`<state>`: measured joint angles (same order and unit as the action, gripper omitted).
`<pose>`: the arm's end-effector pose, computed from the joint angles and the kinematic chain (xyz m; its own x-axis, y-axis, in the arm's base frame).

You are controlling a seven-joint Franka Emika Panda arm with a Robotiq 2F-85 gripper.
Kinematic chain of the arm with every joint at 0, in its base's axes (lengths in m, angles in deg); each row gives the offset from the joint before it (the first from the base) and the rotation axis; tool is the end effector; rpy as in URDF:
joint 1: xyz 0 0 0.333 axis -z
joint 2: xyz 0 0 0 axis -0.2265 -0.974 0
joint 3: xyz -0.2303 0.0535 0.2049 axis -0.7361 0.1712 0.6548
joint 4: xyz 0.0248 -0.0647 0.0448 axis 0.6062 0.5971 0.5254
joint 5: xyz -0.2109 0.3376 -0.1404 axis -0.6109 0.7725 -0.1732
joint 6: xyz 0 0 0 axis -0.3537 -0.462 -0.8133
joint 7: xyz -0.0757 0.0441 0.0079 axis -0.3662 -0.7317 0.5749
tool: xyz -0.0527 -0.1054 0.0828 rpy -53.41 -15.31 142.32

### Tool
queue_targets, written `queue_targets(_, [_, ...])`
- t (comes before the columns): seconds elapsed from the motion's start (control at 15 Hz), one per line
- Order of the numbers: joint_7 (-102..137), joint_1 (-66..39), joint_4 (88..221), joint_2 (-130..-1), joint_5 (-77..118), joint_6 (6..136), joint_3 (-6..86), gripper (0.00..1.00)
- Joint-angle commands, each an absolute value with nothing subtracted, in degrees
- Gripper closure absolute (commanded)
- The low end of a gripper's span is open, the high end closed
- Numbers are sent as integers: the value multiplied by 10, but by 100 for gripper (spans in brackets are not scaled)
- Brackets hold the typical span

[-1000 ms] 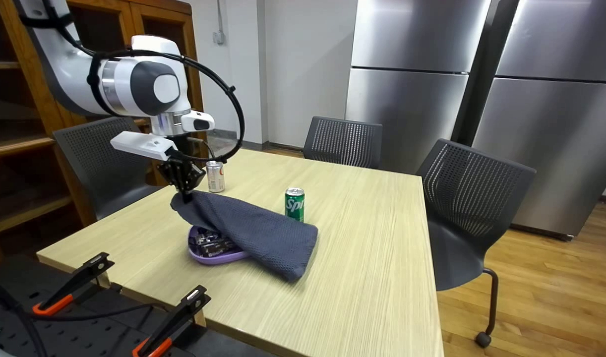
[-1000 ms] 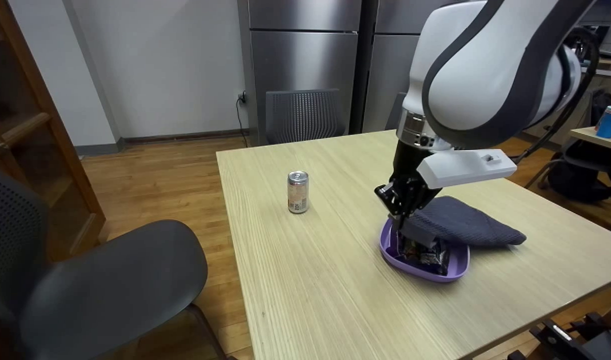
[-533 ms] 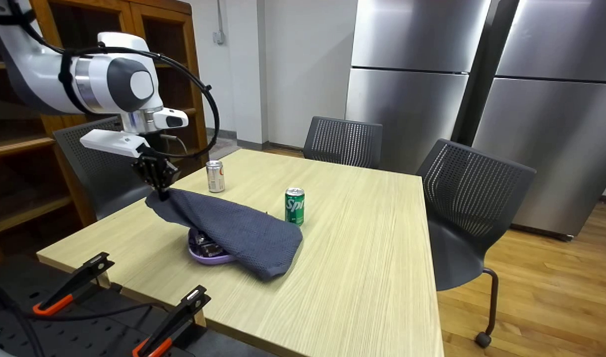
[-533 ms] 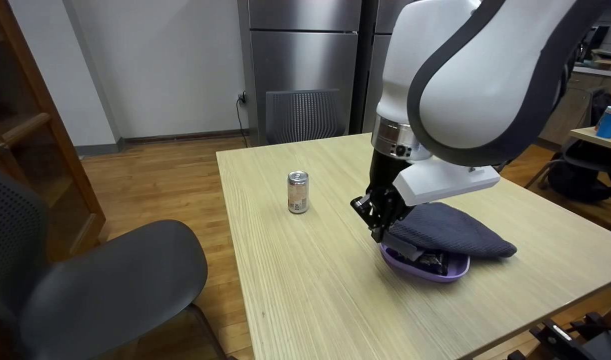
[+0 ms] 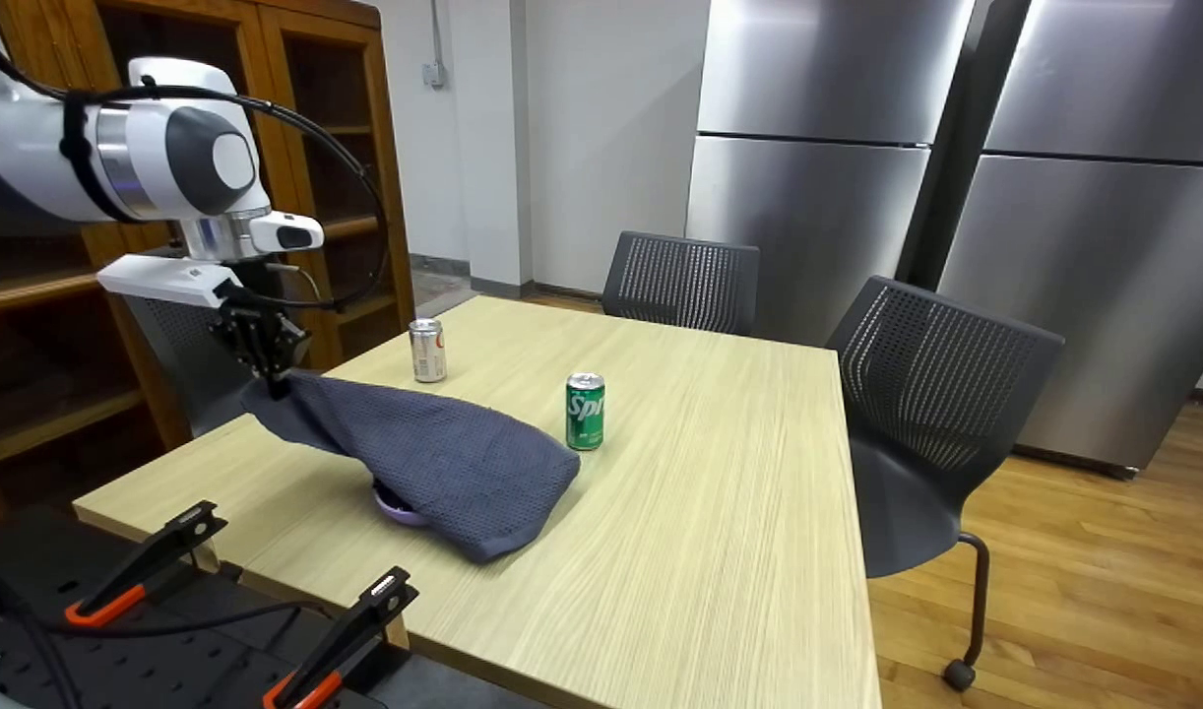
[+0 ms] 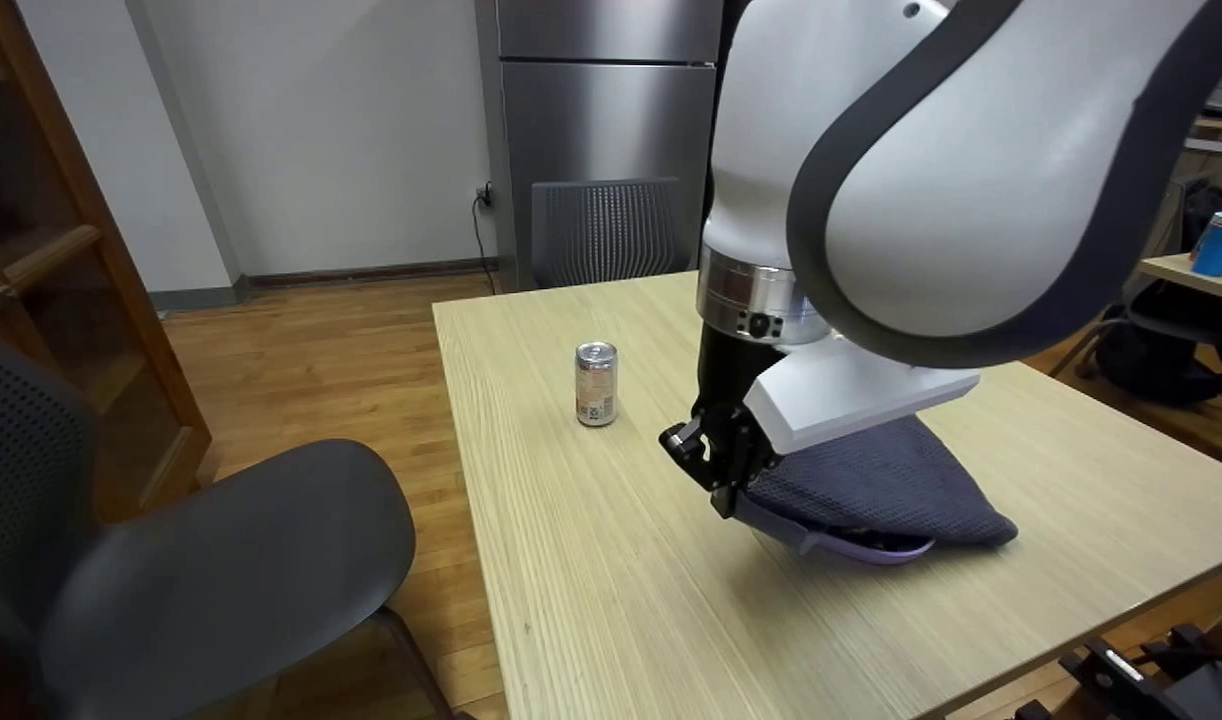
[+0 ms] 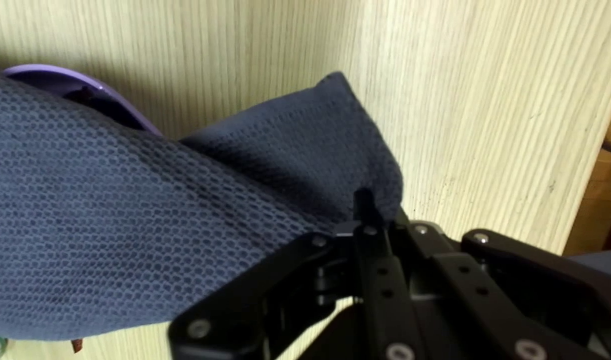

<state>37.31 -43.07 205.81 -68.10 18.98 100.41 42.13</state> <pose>0.4165 0.2240 0.0893 0.9903 0.1339 0.0363 0.1332 -0.9909 0.0205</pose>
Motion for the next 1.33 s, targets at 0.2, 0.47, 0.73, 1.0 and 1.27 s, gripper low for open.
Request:
queue_targets(0.2, [422, -431, 1998, -712, 166, 939, 422, 99])
queue_targets(0.47, [424, -424, 1947, -762, 164, 916, 412, 99])
queue_targets(0.73, [418, -412, 1903, -807, 174, 893, 398, 99])
queue_targets(1.0, [416, -400, 1876, -834, 179, 881, 387, 99])
queue_targets(1.27, [416, -390, 1857, -852, 180, 868, 379, 69])
